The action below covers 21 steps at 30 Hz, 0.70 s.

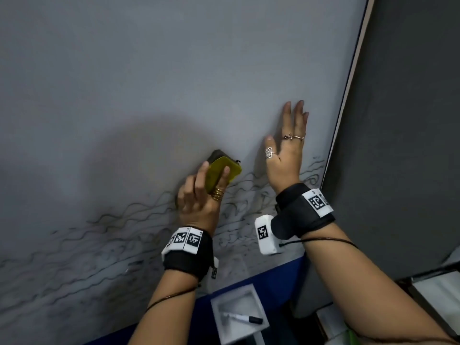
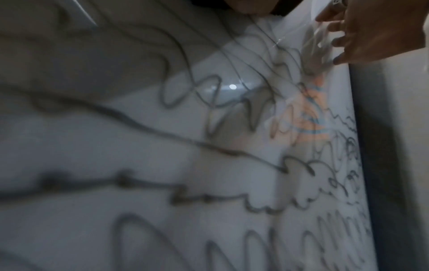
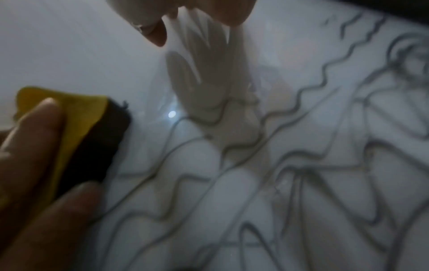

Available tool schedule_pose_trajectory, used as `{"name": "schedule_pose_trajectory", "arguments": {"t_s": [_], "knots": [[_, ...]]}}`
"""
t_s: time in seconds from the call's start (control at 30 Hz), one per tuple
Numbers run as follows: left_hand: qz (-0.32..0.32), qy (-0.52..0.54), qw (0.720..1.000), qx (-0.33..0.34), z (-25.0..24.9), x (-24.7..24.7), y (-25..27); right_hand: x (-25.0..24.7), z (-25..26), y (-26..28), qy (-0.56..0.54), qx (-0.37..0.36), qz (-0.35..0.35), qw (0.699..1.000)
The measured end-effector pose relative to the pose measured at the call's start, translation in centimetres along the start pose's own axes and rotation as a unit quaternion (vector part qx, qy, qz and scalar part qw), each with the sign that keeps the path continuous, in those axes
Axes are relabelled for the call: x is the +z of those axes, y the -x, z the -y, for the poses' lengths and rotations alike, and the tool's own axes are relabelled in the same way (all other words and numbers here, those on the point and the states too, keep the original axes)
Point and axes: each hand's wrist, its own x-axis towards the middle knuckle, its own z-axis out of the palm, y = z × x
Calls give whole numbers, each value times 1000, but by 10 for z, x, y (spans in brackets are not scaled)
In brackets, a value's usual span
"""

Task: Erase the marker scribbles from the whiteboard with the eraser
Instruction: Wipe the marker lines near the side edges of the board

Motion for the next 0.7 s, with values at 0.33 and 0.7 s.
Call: {"name": "schedule_pose_trajectory", "arguments": {"t_s": [0.33, 0.7], "knots": [[0, -19, 992, -121, 7, -9, 36, 13, 13, 5, 40, 26, -12, 999], [17, -19, 990, -138, 49, -43, 36, 44, 51, 42, 89, -215, 132, 964]]}}
